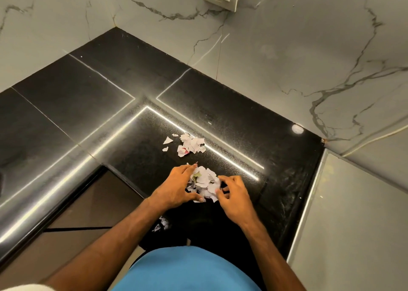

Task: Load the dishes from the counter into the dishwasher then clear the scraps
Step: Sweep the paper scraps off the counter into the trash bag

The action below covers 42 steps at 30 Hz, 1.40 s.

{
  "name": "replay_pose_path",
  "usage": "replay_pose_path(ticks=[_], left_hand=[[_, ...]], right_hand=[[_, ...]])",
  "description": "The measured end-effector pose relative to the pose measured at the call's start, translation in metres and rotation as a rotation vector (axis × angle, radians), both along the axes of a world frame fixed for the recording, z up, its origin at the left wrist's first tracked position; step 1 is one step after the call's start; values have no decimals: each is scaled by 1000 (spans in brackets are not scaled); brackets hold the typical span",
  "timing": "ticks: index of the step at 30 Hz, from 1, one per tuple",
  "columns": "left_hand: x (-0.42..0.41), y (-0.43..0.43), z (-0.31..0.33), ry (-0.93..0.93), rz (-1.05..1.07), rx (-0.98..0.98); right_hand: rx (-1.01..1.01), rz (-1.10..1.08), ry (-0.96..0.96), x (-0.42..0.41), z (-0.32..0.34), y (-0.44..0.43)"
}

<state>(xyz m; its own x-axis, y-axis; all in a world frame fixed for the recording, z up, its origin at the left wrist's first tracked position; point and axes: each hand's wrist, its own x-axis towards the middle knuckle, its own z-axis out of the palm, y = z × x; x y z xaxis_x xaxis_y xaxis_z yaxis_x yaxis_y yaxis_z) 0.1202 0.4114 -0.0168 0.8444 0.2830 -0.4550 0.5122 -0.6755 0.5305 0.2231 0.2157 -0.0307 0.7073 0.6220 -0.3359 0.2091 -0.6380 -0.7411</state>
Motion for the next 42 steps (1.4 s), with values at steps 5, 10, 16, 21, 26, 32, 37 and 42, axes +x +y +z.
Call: replay_pose_path(ticks=[5,10,16,21,26,32,37,42], left_hand=[[0,-2,0,-24,-5,20],[-2,9,3,84,-142,63],[6,10,7,102,-218,139],[11,14,3,116,-310,219],[13,16,-2,88,-293,205],[10,10,-2,57,-209,148],[10,3,3,36,-147,161],[13,-3,2,104,-127,157]], right_hand=[[-50,10,-10,5,10,5],[-193,232,32,8,4,-9],[-182,260,-84,11,-1,10],[-250,442,-224,26,9,28],[-280,499,-209,32,11,45],[-223,434,-175,23,14,47],[-193,378,-199,9,10,48],[-208,310,-224,-1,9,54]])
